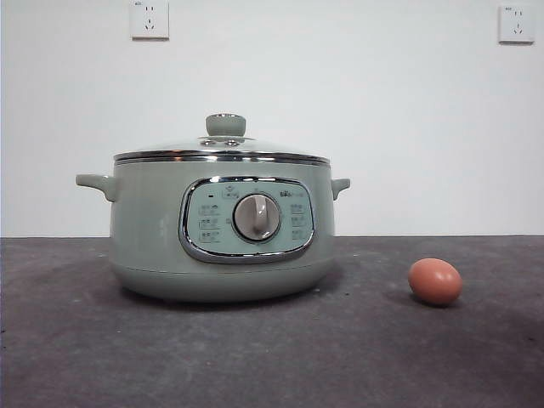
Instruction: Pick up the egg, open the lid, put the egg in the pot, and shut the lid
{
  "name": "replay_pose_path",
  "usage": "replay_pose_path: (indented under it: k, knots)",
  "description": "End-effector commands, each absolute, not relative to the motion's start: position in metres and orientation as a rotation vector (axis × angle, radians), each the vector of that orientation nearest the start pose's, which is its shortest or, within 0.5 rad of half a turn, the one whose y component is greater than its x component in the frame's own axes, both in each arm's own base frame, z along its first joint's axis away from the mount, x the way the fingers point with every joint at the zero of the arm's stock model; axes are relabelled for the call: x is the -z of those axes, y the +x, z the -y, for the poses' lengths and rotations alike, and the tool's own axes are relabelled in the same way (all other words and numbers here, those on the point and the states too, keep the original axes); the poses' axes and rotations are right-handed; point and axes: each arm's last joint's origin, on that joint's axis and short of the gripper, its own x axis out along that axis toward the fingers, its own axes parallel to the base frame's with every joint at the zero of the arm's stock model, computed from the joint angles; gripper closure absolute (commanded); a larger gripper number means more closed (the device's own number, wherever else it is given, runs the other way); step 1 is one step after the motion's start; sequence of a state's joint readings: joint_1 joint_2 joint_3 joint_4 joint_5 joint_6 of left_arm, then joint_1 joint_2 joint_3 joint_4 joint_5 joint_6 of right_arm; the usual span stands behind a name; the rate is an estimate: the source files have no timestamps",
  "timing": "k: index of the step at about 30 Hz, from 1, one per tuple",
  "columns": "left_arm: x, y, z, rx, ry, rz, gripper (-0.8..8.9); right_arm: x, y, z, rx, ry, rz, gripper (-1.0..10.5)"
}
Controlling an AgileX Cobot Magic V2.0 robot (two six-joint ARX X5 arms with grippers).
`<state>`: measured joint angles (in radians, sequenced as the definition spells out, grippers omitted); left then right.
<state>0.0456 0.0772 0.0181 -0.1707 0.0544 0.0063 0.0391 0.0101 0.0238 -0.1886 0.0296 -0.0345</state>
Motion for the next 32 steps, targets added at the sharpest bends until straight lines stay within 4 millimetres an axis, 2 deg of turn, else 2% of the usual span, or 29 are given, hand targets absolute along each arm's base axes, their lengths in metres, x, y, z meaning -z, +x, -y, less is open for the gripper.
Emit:
replay_pose_path:
  k: [1,9,14,22,28,32]
  knots:
    - [-0.144,0.099,-0.003,0.009,-0.012,-0.234,8.17,-0.15,0.096,-0.003,-0.009,-0.01,-0.174,9.5]
    - [-0.149,0.099,-0.002,0.06,-0.073,-0.225,8.19,-0.159,0.097,-0.004,-0.042,0.137,-0.094,9.6]
    - [-0.168,0.097,-0.001,0.083,-0.121,-0.175,8.19,-0.178,0.093,-0.005,-0.077,0.198,-0.046,9.6]
    - [-0.223,0.089,0.002,0.15,-0.165,-0.074,8.2,-0.23,0.088,-0.006,-0.131,0.236,-0.003,9.6]
    - [-0.263,0.087,0.002,0.165,-0.17,-0.148,8.2,-0.277,0.09,-0.008,-0.203,0.204,-0.093,9.6]
    - [-0.29,0.088,0.005,0.25,-0.169,-0.199,8.2,-0.31,0.096,-0.011,-0.278,0.143,-0.178,9.6]
